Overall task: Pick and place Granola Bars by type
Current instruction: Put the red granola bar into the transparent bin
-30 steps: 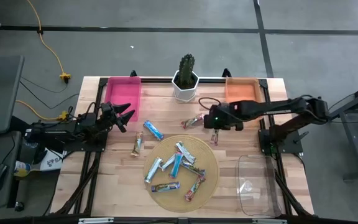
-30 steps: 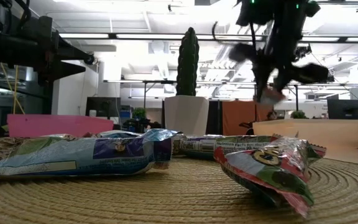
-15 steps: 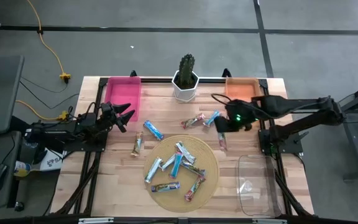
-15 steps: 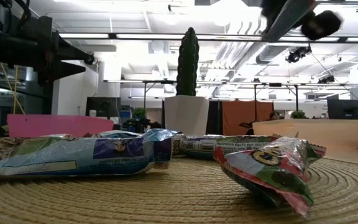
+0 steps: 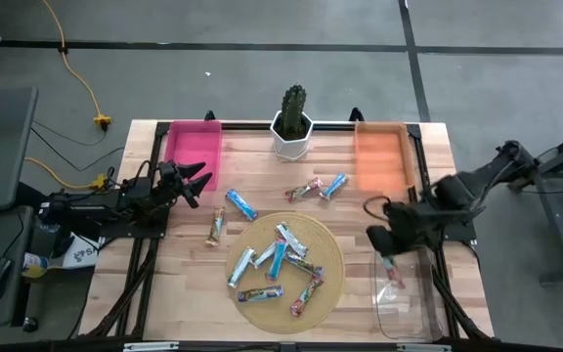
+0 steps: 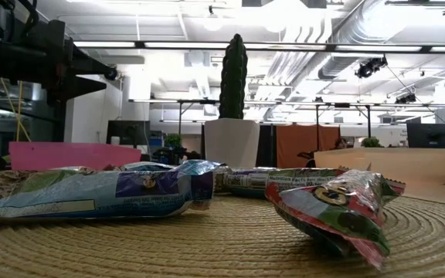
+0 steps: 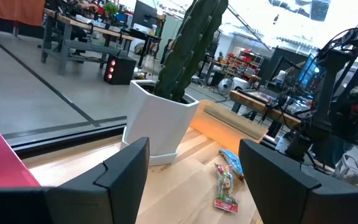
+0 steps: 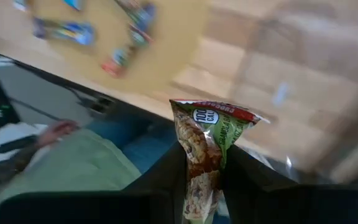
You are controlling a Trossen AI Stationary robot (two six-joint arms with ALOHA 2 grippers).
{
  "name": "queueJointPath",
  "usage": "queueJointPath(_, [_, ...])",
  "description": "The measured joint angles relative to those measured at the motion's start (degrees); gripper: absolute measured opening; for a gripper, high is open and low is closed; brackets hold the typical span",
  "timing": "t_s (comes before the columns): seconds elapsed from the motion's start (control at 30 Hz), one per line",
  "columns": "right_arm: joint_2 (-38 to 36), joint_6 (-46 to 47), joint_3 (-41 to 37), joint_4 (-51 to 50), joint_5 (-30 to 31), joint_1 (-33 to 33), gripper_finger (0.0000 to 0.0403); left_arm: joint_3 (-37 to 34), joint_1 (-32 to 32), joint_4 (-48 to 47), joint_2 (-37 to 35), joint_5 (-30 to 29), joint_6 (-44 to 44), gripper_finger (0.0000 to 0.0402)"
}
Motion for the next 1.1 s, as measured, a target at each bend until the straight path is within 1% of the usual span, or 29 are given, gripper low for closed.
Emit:
queueJointPath(0.07, [0.60, 3.88, 0.00, -1.06, -0.67, 3.44, 0.0073, 0.00, -0.01, 0.00, 0.00, -0.01, 0.01, 0.0245])
queueJointPath(0.17, [2.38, 7.52, 0.00, -3.55, -4.82, 7.00, 0.0073, -0.02, -0.02, 0.00, 0.00, -0.02, 0.01, 0.0245])
queueJointPath(0.3, [6.16, 9.55, 0.00, -7.25, -10.87, 9.86, 0.0073, 0.00, 0.00, 0.00, 0.00, -0.01, 0.01, 0.0245])
queueJointPath(0.4, [9.13, 9.98, 0.00, -9.24, -12.55, 11.21, 0.0073, -0.01, -0.01, 0.00, 0.01, -0.02, 0.01, 0.0245])
queueJointPath(0.63, [16.49, 10.01, -0.02, -9.22, -12.67, 12.87, 0.0073, 0.00, -0.02, 0.00, 0.00, 0.00, 0.01, 0.0245])
queueJointPath(0.93, [26.84, 9.83, -0.02, -8.24, -11.68, 12.84, 0.0073, 0.00, -0.02, 0.00, 0.00, -0.01, 0.01, 0.0245])
queueJointPath(1.1, [30.05, 10.21, -0.02, -7.24, -10.53, 12.85, 0.0073, -0.01, -0.02, 0.00, 0.00, -0.02, 0.01, 0.0245])
